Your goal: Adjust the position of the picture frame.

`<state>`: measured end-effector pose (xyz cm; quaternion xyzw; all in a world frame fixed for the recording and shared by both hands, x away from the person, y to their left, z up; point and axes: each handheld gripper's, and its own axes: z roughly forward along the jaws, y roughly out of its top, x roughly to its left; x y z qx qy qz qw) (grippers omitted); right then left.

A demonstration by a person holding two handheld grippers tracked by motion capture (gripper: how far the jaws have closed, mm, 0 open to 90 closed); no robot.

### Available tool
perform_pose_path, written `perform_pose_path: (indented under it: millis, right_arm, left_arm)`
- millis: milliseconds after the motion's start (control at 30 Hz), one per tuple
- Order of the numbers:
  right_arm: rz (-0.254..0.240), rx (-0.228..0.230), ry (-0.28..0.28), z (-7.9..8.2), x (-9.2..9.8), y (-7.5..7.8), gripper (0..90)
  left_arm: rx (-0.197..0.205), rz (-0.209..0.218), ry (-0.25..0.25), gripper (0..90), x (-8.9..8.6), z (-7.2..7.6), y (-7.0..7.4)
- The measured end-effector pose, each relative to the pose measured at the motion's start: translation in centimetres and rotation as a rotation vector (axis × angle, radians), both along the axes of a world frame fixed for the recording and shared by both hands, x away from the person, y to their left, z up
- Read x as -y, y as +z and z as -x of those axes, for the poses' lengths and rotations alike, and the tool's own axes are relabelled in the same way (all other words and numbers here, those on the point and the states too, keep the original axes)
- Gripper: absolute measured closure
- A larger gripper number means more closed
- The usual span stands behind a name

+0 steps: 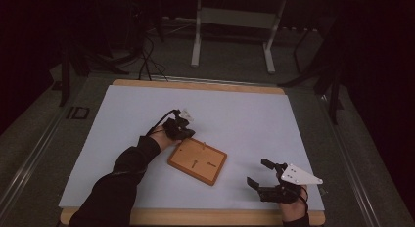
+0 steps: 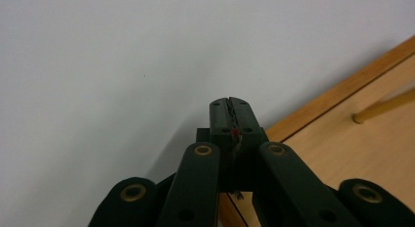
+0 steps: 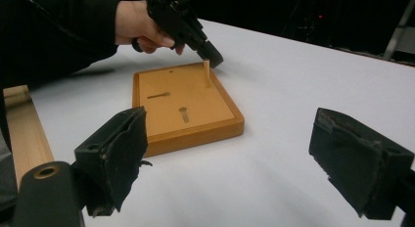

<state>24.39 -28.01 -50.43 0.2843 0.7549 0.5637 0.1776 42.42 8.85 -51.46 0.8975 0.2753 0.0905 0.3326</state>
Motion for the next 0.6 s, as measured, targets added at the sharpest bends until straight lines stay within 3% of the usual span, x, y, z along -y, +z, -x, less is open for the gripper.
perform_pose_path:
  millis: [267, 600]
  right_arm:
    - [-0.007, -0.013, 0.002, -0.18, -0.1, -0.13, 14.0]
    - [-0.009, -0.019, 0.001, -0.27, 0.02, -0.2, 14.0]
  left_arm:
    - [0.027, -0.02, 0.027, 90.0, -0.43, -0.01, -0.14]
    - [0.007, -0.026, 0.03, 90.0, -0.34, -0.4, -0.61]
